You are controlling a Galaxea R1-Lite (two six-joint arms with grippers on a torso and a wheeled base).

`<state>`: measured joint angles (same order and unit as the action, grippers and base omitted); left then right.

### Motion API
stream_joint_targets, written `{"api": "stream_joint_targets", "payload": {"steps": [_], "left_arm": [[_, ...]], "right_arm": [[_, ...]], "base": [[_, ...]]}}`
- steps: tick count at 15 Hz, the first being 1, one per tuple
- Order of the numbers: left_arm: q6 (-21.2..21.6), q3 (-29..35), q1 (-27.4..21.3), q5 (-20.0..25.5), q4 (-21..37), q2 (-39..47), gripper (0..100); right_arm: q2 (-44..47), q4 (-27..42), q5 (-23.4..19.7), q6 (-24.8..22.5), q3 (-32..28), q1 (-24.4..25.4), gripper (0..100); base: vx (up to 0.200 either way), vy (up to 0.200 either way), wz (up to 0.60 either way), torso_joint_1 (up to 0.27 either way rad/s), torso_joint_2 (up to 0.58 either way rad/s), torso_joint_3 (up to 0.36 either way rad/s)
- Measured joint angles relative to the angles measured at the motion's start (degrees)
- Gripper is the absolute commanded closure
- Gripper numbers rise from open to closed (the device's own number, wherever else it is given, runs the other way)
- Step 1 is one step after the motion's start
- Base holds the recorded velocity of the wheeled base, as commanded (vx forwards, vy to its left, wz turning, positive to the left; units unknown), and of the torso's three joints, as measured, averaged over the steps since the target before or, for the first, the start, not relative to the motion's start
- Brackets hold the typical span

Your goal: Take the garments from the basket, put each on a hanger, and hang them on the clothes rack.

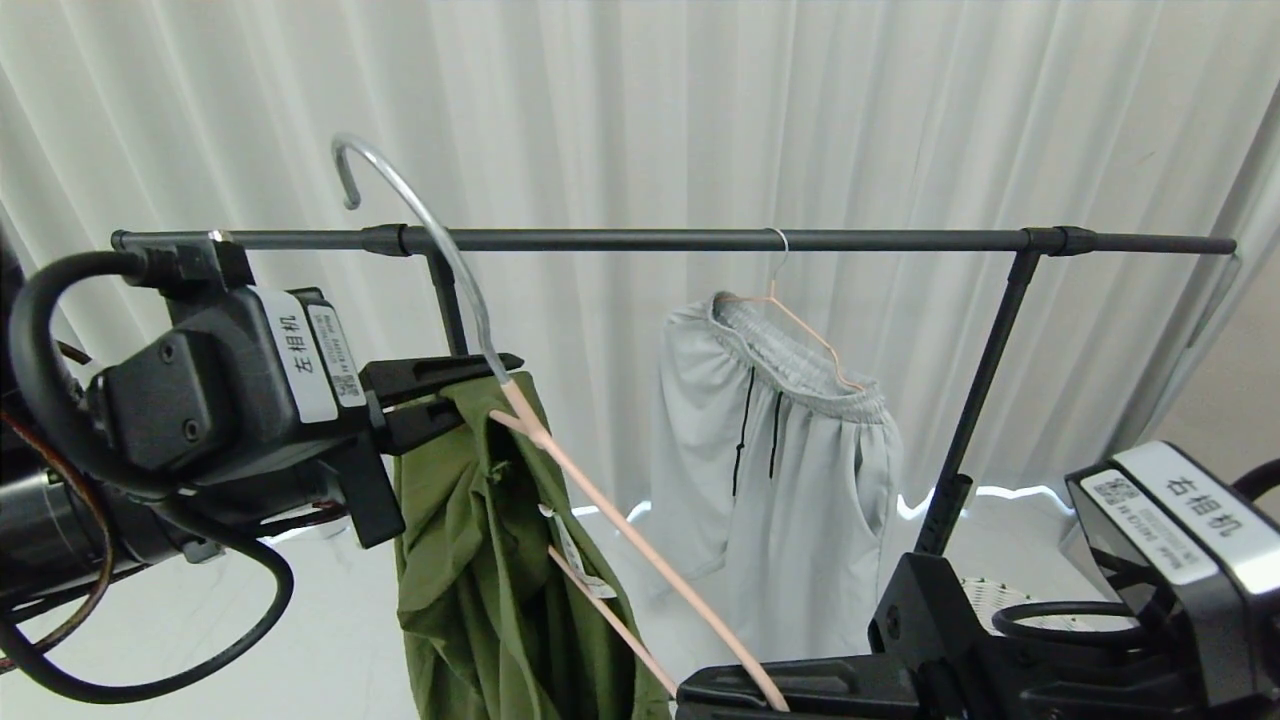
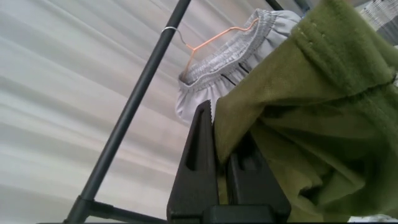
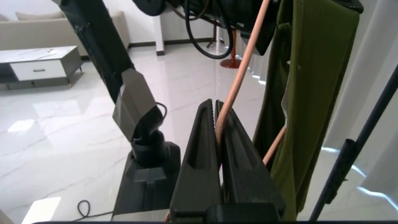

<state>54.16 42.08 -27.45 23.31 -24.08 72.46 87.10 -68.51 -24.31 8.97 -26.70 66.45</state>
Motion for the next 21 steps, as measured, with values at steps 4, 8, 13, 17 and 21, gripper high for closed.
{"api": "stream_joint_targets", "payload": {"steps": [4,8,13,17,21], "left_arm": [[-2.41,-0.46,0.12,-0.43,0.05,-0.27,100],[-2.84,-1.45,0.26,-2.27,0.1,-1.18,100],[-2.73,-1.77,0.56,-17.21,-0.09,-3.06,100],[-2.71,-3.04,0.56,-34.46,-0.04,-5.01,100],[-6.13,-3.41,-0.35,-42.98,-0.06,-5.44,100]], "right_arm": [[-0.22,0.02,0.44,0.13,0.22,-0.3,0],[-0.28,-0.09,1.93,-0.09,0.21,-1.84,0],[-1.27,0.04,2.85,-1.78,-0.06,-11.04,0],[-2.05,1.13,2.72,-3.8,-0.41,-17.69,0],[-2.45,6.27,2.94,-5.56,-0.84,-19.57,0]], "base": [[0.0,0.0,0.0,0.0,0.0,0.0],[0.0,0.0,0.0,0.0,0.0,0.0],[0.0,0.0,0.0,0.0,0.0,0.0],[0.0,0.0,0.0,0.0,0.0,0.0],[0.0,0.0,0.0,0.0,0.0,0.0]]}}
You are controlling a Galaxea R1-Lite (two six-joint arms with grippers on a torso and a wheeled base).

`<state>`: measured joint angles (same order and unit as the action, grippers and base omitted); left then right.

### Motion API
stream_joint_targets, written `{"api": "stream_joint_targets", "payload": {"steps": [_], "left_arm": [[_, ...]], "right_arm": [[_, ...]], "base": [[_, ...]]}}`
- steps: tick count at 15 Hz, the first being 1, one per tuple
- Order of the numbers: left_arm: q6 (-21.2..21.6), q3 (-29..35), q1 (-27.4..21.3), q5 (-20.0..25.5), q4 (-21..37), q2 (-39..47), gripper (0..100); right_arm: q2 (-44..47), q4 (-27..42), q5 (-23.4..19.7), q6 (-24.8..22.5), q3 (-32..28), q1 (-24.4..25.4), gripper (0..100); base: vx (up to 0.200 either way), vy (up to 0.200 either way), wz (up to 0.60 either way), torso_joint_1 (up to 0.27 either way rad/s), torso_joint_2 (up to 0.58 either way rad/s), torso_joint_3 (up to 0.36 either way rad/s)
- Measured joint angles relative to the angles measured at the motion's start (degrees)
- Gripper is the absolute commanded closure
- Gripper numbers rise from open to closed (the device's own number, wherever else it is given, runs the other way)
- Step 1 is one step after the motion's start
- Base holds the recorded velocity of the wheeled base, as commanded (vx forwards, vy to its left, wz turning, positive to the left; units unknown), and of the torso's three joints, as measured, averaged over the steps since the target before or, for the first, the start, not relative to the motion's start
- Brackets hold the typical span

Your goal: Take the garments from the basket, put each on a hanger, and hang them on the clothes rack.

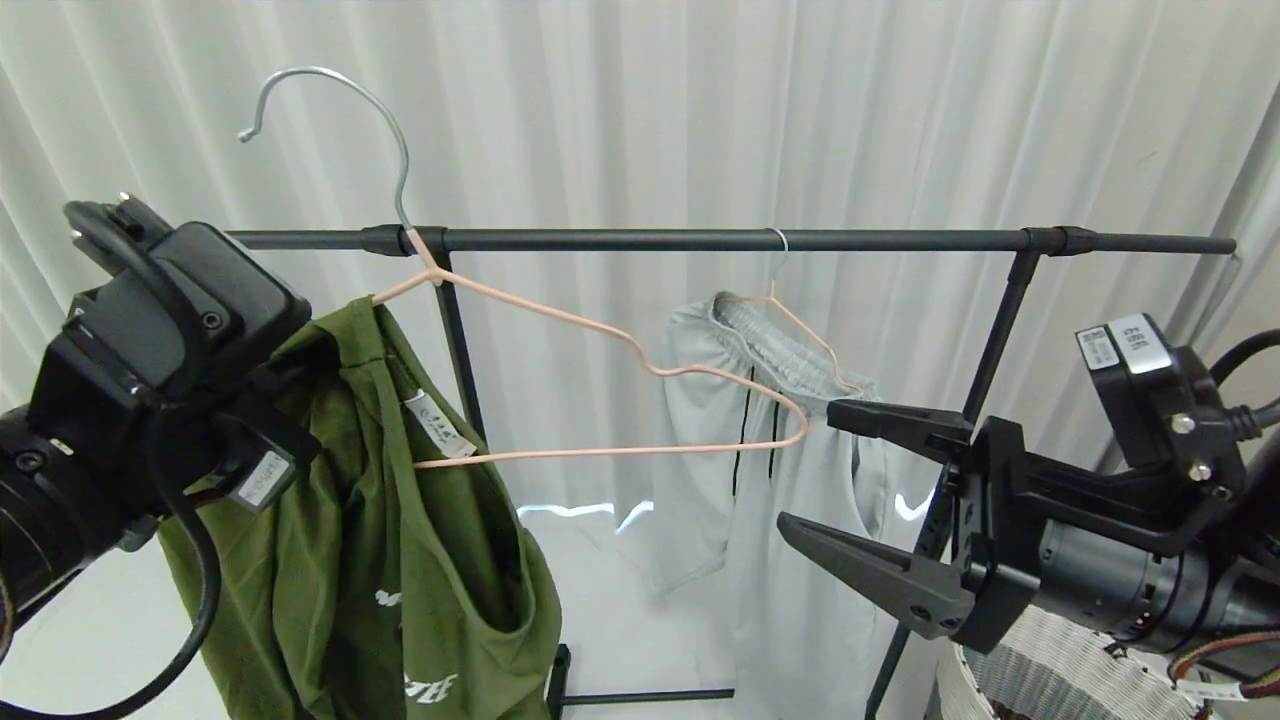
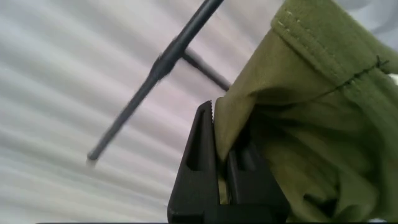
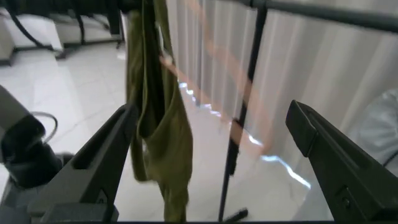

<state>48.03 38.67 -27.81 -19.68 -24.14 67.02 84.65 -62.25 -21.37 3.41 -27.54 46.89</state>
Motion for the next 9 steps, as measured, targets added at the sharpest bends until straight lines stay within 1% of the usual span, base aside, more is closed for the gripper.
{"api": "stream_joint_targets", "payload": {"steps": [2,4,5,6,7,8,9], "left_arm": [[-0.13,-0.06,-0.94,-0.11,0.0,0.0,100],[-0.62,0.99,-1.21,-0.68,0.0,0.73,100],[-1.97,2.18,-1.21,-1.28,0.0,1.55,100],[-4.33,4.02,-1.35,-2.29,0.0,2.79,100],[-6.99,6.29,-1.99,-3.78,-0.05,4.39,100],[-9.39,8.72,-3.17,-5.41,-0.02,6.23,100],[-10.24,10.41,-4.41,-6.02,-0.06,7.67,100]], "right_arm": [[-0.15,3.91,0.57,-0.41,-1.38,-0.44,0],[-0.23,7.84,3.08,-0.6,-3.41,-0.63,0],[-0.17,9.2,3.75,-0.68,-4.18,-0.61,0],[-0.12,13.09,4.9,-0.85,-5.03,-0.55,0],[0.16,16.96,7.77,-1.06,-6.3,-0.39,0],[0.95,18.62,10.86,-1.15,-7.88,-0.26,0],[1.97,19.22,12.37,-1.07,-9.19,0.27,0]], "base": [[0.0,0.0,0.0,0.0,0.0,0.0],[0.0,0.0,0.0,0.0,0.0,0.0],[0.0,0.0,0.0,0.0,0.0,0.0],[0.0,0.0,0.0,0.0,0.0,0.0],[0.0,0.0,0.0,0.0,0.0,0.0],[0.0,0.0,0.0,0.0,0.0,0.0],[0.0,0.0,0.0,0.0,0.0,0.0]]}}
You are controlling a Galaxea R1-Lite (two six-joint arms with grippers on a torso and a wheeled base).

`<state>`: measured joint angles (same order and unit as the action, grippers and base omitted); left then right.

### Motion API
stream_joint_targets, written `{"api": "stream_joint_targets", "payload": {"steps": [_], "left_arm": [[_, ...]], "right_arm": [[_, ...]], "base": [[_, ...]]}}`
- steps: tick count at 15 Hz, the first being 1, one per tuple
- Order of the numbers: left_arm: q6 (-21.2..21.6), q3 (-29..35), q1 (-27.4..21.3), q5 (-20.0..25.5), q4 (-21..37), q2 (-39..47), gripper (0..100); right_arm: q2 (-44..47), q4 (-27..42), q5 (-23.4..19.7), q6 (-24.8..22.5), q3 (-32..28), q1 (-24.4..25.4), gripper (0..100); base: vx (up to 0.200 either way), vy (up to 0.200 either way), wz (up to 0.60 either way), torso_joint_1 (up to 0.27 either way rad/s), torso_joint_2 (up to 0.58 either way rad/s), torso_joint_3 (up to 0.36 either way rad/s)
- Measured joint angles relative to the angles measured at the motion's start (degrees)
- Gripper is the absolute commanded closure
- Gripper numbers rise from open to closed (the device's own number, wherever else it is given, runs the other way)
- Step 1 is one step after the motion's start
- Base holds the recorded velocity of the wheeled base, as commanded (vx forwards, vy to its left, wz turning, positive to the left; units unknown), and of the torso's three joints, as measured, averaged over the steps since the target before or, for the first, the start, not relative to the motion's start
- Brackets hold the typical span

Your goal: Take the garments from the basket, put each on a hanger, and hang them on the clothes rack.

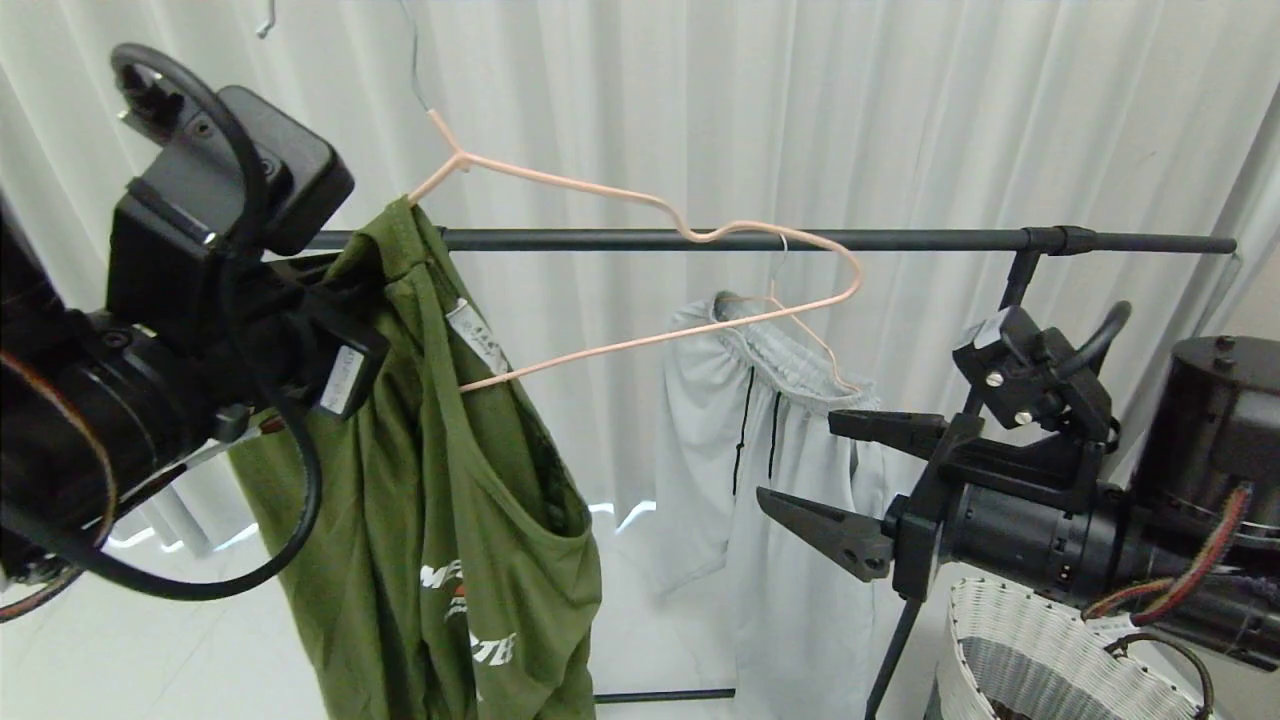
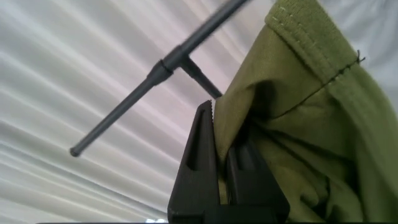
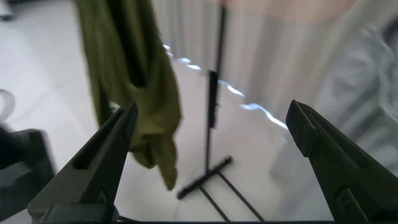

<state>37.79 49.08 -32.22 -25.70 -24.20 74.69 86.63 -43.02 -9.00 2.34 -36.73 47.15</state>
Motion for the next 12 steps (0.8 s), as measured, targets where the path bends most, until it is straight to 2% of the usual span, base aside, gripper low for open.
{"api": "stream_joint_targets", "payload": {"steps": [5,10,12], "left_arm": [[-0.4,3.21,-3.39,-0.27,0.06,3.34,100],[-0.18,3.25,-6.62,-0.49,0.06,2.97,100],[-0.32,3.67,-7.19,-0.49,0.04,2.93,100]], "right_arm": [[6.18,-0.04,1.17,1.54,-5.02,4.19,0],[11.52,-3.78,1.61,3.38,-9.41,4.61,0],[13.64,-5.72,3.8,3.79,-10.01,4.67,0]], "base": [[0.0,0.0,0.0,0.0,0.0,0.0],[0.0,0.0,0.0,0.0,0.0,0.0],[0.0,0.0,0.0,0.0,0.0,0.0]]}}
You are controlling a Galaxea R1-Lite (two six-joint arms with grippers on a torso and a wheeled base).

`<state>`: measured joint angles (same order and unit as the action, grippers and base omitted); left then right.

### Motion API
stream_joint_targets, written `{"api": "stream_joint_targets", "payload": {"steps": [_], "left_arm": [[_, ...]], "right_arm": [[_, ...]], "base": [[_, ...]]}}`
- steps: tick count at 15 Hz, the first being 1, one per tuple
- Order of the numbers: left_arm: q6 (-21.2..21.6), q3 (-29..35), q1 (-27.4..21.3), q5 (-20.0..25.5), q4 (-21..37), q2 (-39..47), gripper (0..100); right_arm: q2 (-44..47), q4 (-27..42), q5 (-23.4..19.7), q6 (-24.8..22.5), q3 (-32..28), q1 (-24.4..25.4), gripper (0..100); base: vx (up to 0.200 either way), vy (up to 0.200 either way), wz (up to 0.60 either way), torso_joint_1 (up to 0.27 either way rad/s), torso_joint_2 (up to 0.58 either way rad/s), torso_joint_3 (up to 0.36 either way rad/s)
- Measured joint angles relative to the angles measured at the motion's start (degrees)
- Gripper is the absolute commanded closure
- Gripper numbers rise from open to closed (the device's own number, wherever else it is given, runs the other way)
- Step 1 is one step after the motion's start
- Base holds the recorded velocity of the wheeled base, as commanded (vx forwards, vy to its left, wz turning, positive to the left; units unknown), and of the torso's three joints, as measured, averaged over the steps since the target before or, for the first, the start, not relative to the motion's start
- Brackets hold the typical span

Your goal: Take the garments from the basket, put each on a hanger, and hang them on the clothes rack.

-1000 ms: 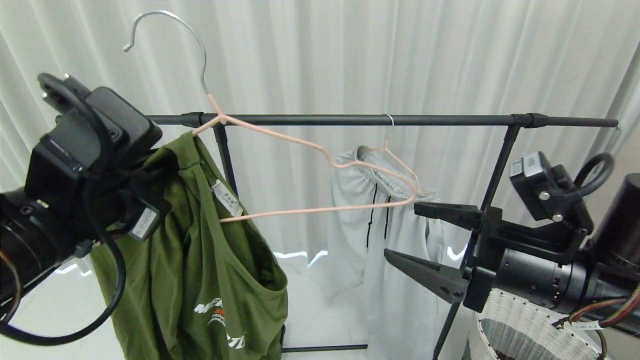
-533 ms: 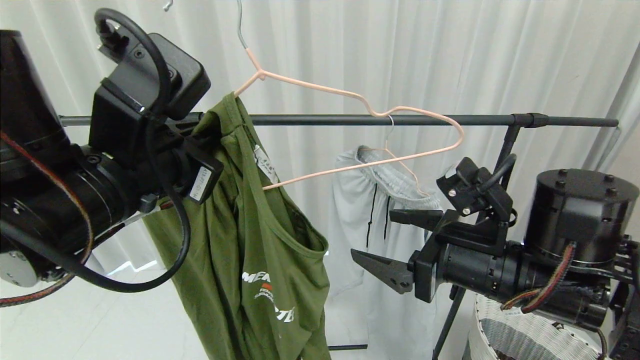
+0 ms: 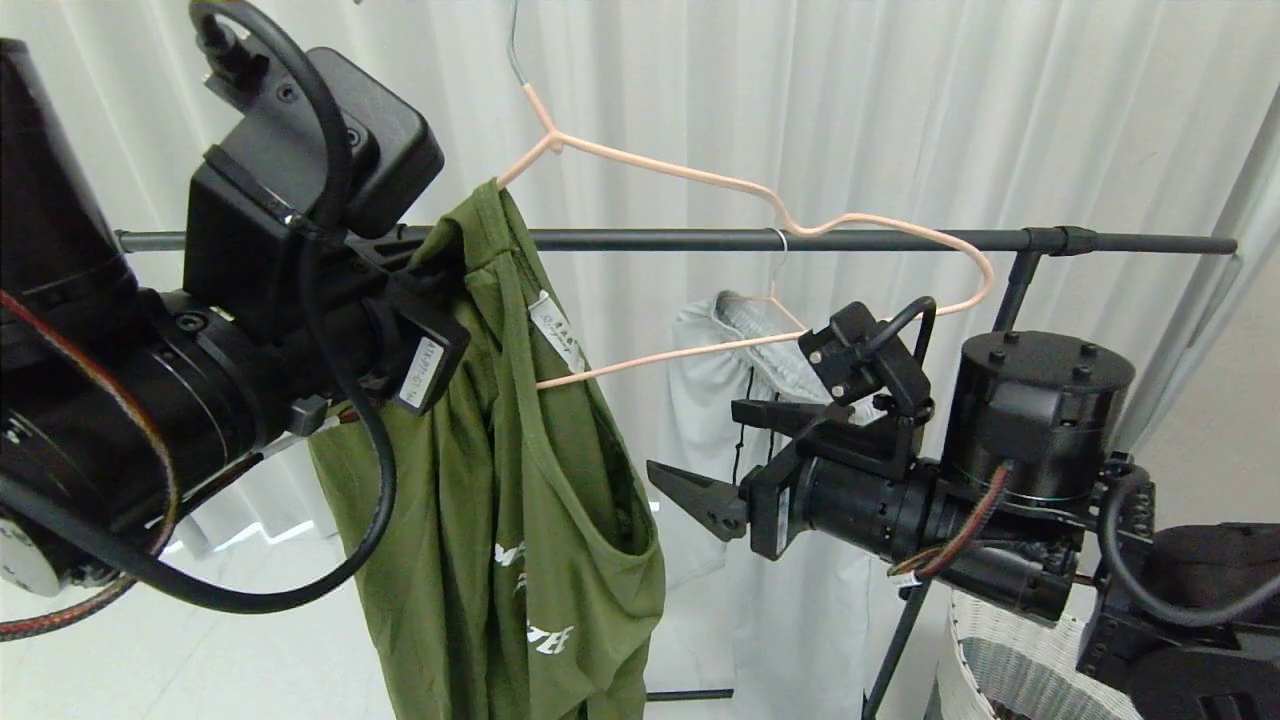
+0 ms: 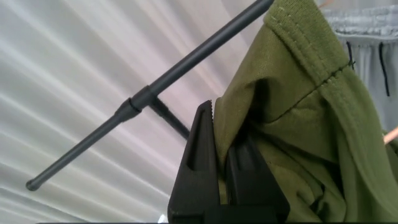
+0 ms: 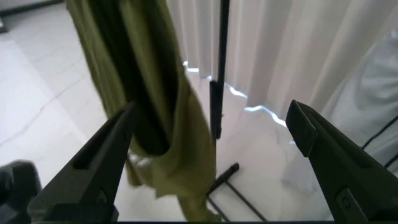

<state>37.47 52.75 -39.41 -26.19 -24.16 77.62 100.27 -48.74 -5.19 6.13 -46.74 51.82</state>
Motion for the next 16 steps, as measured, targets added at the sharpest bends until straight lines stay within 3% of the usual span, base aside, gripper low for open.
{"api": "stream_joint_targets", "payload": {"steps": [16], "left_arm": [[-0.33,-0.16,-1.96,0.0,0.02,-1.68,100]], "right_arm": [[5.07,-1.21,0.73,1.5,-0.98,2.12,0]], "base": [[0.0,0.0,0.0,0.0,0.0,0.0]]}}
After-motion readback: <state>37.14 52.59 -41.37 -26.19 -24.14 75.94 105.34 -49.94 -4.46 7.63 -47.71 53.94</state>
